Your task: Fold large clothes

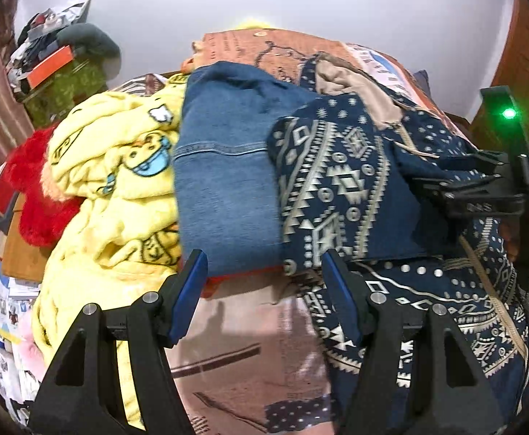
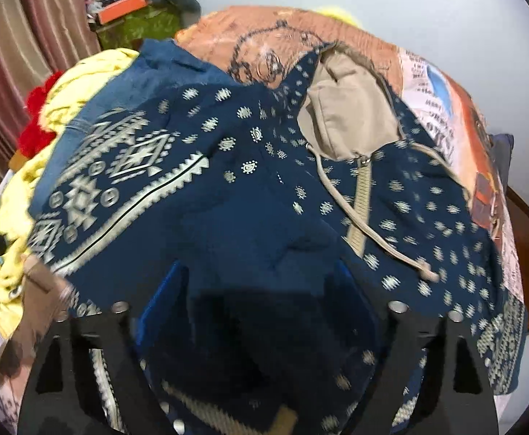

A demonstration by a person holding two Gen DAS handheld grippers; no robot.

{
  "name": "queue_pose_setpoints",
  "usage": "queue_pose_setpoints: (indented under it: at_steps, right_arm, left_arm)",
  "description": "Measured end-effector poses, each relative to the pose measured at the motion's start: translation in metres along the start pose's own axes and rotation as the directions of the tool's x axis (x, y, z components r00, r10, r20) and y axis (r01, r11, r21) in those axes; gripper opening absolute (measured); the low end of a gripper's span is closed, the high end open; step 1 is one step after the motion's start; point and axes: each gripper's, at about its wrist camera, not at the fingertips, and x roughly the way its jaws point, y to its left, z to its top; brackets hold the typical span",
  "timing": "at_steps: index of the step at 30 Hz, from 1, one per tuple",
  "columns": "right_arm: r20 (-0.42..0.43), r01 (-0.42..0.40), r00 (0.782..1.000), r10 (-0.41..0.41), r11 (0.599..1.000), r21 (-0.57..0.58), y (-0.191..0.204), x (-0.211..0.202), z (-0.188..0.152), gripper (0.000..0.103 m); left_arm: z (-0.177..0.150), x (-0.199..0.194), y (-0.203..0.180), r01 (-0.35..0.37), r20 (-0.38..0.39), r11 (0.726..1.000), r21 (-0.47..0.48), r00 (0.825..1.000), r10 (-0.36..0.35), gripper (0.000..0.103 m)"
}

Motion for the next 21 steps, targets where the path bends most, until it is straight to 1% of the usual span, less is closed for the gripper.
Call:
queue_pose_setpoints:
  at_steps: [1, 2, 3, 5, 9, 11, 14, 18, 19, 21]
  right_arm:
    - [-0.009, -0.009, 1.0, 0.009, 1.0, 0.017, -0.001, 0.006, 0.002, 0.053]
    - [-0.016, -0.026, 1.0, 0.027, 0.999, 0.034, -0.003, 0.01, 0.003, 0.039]
    - [-0.02, -0.042, 0.999, 0.043, 0.997, 0.058, -0.007, 0.013, 0.003, 0.035]
    - [-0.003, -0.043, 0.999, 0.043, 0.995, 0.086, -0.011, 0.013, 0.003, 0.019]
    - [0.076, -0.082, 0.994, 0.073, 0.988, 0.127, -0.028, -0.01, 0.0, 0.014]
    - [0.123, -0.081, 0.99, 0.064, 0.986, 0.143, -0.039, -0.029, -0.002, 0.011]
    - [0.182, -0.064, 0.983, 0.033, 0.983, 0.169, -0.064, -0.057, -0.003, 0.011]
    - [0.243, -0.034, 0.97, -0.021, 0.975, 0.221, -0.102, -0.092, -0.008, 0.011]
    - [0.257, -0.028, 0.966, -0.035, 0.971, 0.239, -0.114, -0.101, -0.012, 0.011]
    - [0.273, -0.023, 0.961, -0.052, 0.964, 0.266, -0.131, -0.109, -0.015, 0.011]
  left_arm:
    - [0.0, 0.0, 0.002, -0.003, 0.001, 1.0, -0.003, 1.0, 0.003, 0.064]
    - [0.0, 0.002, 0.005, -0.007, 0.001, 1.0, -0.008, 1.0, 0.007, 0.064]
    - [0.002, 0.003, 0.006, -0.006, 0.0, 1.0, -0.011, 1.0, 0.006, 0.064]
    - [0.006, 0.007, 0.007, 0.002, 0.0, 1.0, -0.017, 1.0, -0.002, 0.064]
    - [0.02, 0.017, 0.006, 0.032, -0.006, 0.999, -0.033, 0.999, -0.033, 0.064]
    - [0.029, 0.022, 0.005, 0.036, -0.004, 0.999, -0.039, 0.999, -0.037, 0.064]
    - [0.042, 0.03, 0.005, 0.056, -0.007, 0.996, -0.075, 0.998, -0.057, 0.064]
    - [0.058, 0.041, 0.011, 0.13, -0.016, 0.979, -0.157, 0.991, -0.134, 0.064]
    - [0.061, 0.046, 0.012, 0.159, -0.027, 0.972, -0.176, 0.986, -0.166, 0.064]
    - [0.064, 0.056, 0.013, 0.186, -0.051, 0.959, -0.215, 0.978, -0.201, 0.064]
